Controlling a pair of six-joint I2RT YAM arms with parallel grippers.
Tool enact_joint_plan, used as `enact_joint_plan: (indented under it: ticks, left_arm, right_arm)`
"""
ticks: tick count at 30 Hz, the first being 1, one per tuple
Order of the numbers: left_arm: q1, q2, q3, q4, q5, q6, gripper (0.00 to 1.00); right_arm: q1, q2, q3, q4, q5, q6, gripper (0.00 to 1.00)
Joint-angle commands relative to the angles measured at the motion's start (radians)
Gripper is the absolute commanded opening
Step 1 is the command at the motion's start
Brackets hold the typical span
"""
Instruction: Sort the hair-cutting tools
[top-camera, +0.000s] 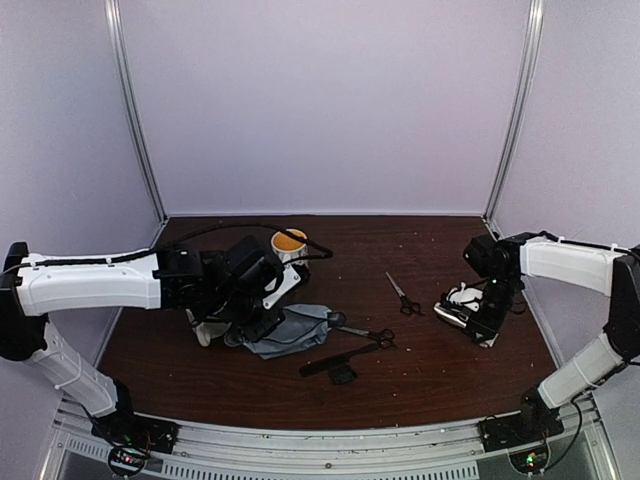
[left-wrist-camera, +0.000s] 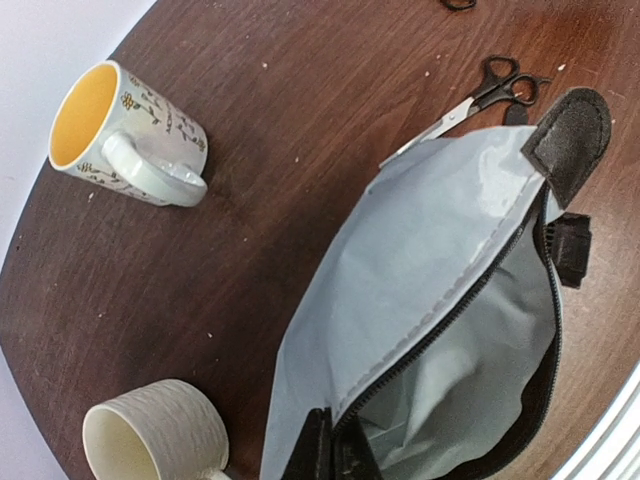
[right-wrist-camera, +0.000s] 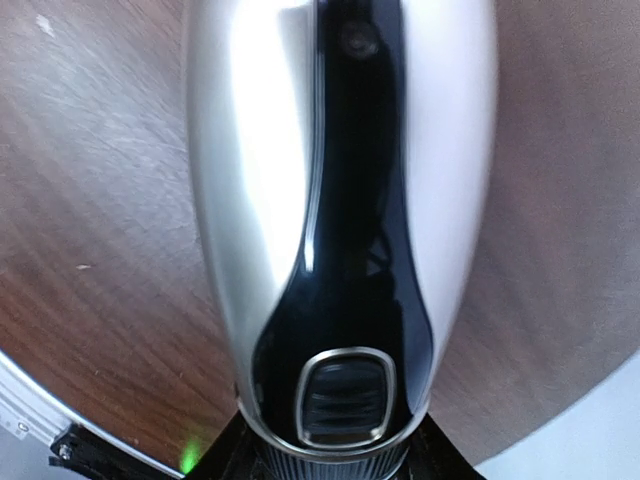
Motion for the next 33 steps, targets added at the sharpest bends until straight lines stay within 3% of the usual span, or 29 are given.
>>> enact_joint_plan:
  ticks: [1,7,13,18,23,33]
  left_arm:
    - [0.006,0.015,0.056,-0.032,0.086,0.031,0.00]
    - [0.006,0.054,0.076,-0.045,0.137,0.018,0.00]
    - [0.006,0.103,0.147,-0.117,0.125,-0.046,0.00]
    - [0.005,0.134,0.213,-0.173,0.139,-0.133,0.00]
    - [0.004,0.145,0.237,-0.179,0.145,-0.228,0.00]
    - [-0.005,0.202,0.292,-0.203,0.272,-0.321,0.00]
  right_arm:
    - [0.032,-0.119,0.101,-0.118,0.007,-0.103,0.18]
    - [0.189,-0.212,0.233,-0.255,-0.017,-0.235,0.17]
    - [0.321,-0.146,0.450,-0.370,-0.002,-0.308,0.17]
    - [0.449,-0.067,0.577,-0.441,0.125,-0.392,0.16]
    - [0.575,0.040,0.752,-0.494,0.277,-0.345,0.13]
    - [0.803,0.187,0.803,-0.447,0.564,-0.279,0.12]
